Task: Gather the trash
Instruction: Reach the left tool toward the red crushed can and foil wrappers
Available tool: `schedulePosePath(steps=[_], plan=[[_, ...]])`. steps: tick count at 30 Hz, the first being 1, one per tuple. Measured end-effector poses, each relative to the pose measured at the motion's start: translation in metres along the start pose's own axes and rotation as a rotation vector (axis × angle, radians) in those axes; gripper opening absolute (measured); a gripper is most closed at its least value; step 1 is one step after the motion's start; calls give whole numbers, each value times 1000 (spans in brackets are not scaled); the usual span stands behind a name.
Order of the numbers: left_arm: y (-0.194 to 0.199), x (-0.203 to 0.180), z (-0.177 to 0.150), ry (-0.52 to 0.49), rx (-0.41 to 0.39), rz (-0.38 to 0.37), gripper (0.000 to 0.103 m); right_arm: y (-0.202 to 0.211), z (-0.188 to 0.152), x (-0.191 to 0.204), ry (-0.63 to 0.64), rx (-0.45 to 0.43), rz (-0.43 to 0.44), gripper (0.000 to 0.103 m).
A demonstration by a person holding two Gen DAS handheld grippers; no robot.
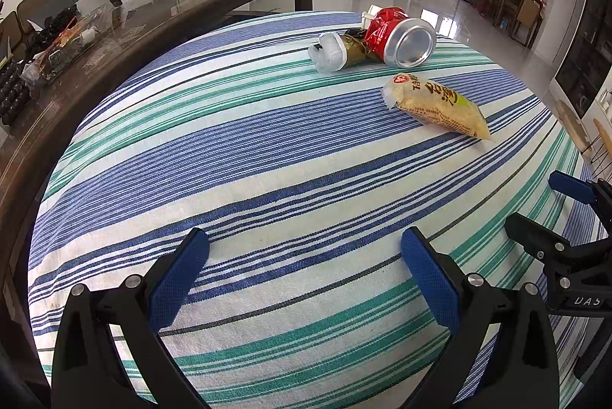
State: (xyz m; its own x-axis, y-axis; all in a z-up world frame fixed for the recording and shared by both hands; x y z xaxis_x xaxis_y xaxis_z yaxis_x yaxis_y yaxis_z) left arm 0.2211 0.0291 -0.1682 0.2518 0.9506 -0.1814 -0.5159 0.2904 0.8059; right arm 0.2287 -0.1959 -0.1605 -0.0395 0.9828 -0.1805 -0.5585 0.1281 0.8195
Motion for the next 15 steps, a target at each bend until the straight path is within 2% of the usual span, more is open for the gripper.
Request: schedulePosePath(steps=[9,13,15], plan=[[0,0,0,-6,3,-6,99,0,0,0,0,0,0,98],[4,5,1,-106,71,-92,99,0,0,0,0,0,0,98],[7,14,6,-121,77,-116,99,0,0,0,0,0,0,98]])
Point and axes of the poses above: each gripper's, at about its wrist camera, not at the fingertips, and y roughly against the way its jaws point, x to its left, z to its top, the point moved 1 cm from there along -y, roughly the way its jaws point, and after that the axes turned 13 degrees about -z, right-handed, at the moved point
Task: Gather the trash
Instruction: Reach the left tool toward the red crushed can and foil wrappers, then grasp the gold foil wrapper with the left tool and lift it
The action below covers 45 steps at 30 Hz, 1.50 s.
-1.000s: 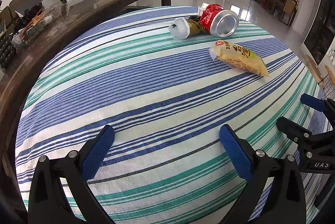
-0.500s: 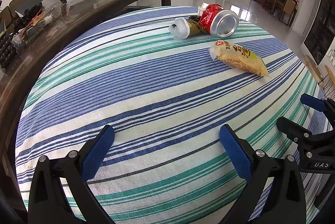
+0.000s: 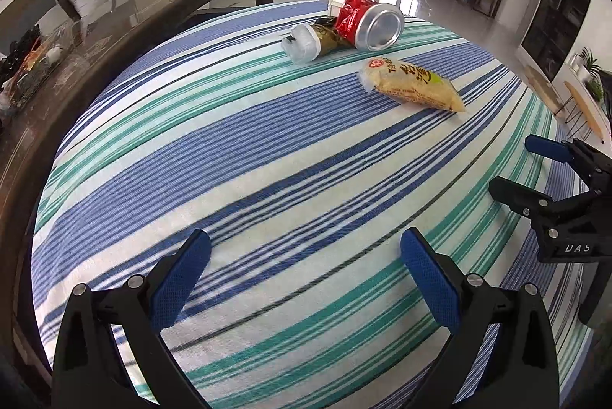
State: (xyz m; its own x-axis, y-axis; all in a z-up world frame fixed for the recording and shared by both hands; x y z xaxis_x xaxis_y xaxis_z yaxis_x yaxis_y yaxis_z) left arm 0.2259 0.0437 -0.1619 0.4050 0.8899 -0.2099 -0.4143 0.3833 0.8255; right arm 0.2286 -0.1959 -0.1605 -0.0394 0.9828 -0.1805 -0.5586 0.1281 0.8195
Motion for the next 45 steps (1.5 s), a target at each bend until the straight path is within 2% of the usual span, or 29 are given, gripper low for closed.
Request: schedulePosePath(steps=[4,6,12,14,16,21,24,25,26,27,28,29,32,36,38,41,43,45], plan=[[1,25,29,-5,-27,-9,99,0,0,0,0,0,0,98],[-6,33,50,-12,-39,-48,99,0,0,0,0,0,0,98],[-55,47,114,-65,9,-111,99,0,0,0,-1,0,0,98],[-70,47,131,-84,14,-163,99,0,-1,0,-1,0,0,98],[-83,44,143,-134,20,-199,99,0,0,0,-1,0,0,98],[-105,31,157,-263,13,-177,99,0,-1,-1,-1,0,-1,98],[-106,22,159,-299,-16,-203,98,1,-2,0,-5,1,-2,98],[-104,20,158,-310,-21,-217,90,1,-2,0,-10,2,-5,98],[-104,17,157,-318,-18,-233,74,1,-2,1,-10,2,-8,98],[-104,16,155,-317,-11,-241,67,1,-2,1,-13,3,-3,98],[-102,14,152,-316,-19,-223,54,1,-2,1,-10,2,1,98],[-99,14,150,-307,-27,-219,49,1,-2,0,-12,2,3,98],[-85,21,134,-254,-40,-198,47,2,-1,-1,11,0,42,98],[-47,36,85,-181,-30,-104,47,-2,6,-5,91,16,97,98],[-27,38,57,-158,-12,-57,49,-8,21,-2,132,17,119,98],[-1,32,18,-106,9,-54,50,-13,51,14,215,-29,139,98],[11,23,-1,-88,10,-56,51,-19,69,34,338,-47,151,98],[17,16,-14,-65,0,-55,58,-26,82,47,400,-55,146,97]])
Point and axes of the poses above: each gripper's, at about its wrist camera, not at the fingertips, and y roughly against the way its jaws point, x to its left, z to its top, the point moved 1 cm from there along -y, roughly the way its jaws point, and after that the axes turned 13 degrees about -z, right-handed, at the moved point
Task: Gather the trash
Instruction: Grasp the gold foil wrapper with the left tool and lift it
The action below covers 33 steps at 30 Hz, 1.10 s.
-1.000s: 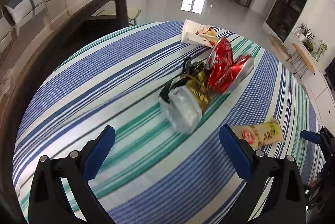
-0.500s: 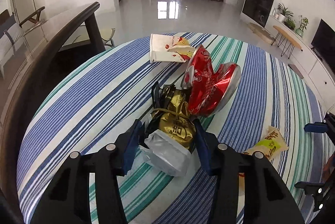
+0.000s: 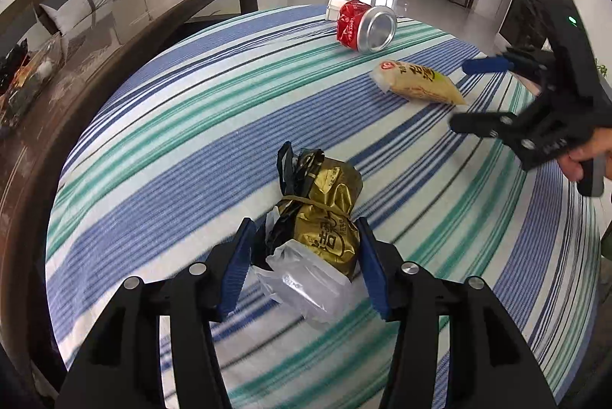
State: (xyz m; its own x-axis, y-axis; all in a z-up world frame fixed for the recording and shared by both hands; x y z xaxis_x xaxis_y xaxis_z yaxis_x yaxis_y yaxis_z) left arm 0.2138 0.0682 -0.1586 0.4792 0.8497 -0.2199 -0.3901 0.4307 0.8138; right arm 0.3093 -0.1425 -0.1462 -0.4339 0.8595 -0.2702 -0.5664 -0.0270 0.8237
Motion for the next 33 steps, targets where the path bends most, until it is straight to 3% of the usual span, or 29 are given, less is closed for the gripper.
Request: schedulePosePath(steps=[1,2,4,5,8,10,12,15,19,22,29,33], plan=[[1,-3,-4,8,-3,-3,68,-5,4,0,7,17,17,88],[1,-6,-8,12,-5,-4,78,-10,6,0,0,44,36,65],[0,-10,-13,14,-13,30,85,-11,6,-2,-46,71,71,46],[-1,-11,-14,18,-15,43,90,-8,4,-3,-72,72,88,31],[-3,-9,-14,30,-28,76,98,8,-10,2,-164,120,152,27],[-2,-5,-15,59,-37,80,98,25,-27,8,-272,166,203,27],[-1,-3,-15,69,-45,91,98,46,-40,17,-325,156,219,27],[-1,-3,-15,72,-49,103,99,69,-54,31,-310,96,120,29],[-3,-2,-12,75,-48,100,99,78,-71,40,-308,28,-11,64],[-3,-2,-12,75,-48,100,99,69,-86,34,-329,41,-69,80],[-3,-2,-12,75,-49,100,99,56,-97,37,-338,37,-99,98],[-3,-1,-12,74,-49,101,99,57,-97,37,-338,39,-103,98]])
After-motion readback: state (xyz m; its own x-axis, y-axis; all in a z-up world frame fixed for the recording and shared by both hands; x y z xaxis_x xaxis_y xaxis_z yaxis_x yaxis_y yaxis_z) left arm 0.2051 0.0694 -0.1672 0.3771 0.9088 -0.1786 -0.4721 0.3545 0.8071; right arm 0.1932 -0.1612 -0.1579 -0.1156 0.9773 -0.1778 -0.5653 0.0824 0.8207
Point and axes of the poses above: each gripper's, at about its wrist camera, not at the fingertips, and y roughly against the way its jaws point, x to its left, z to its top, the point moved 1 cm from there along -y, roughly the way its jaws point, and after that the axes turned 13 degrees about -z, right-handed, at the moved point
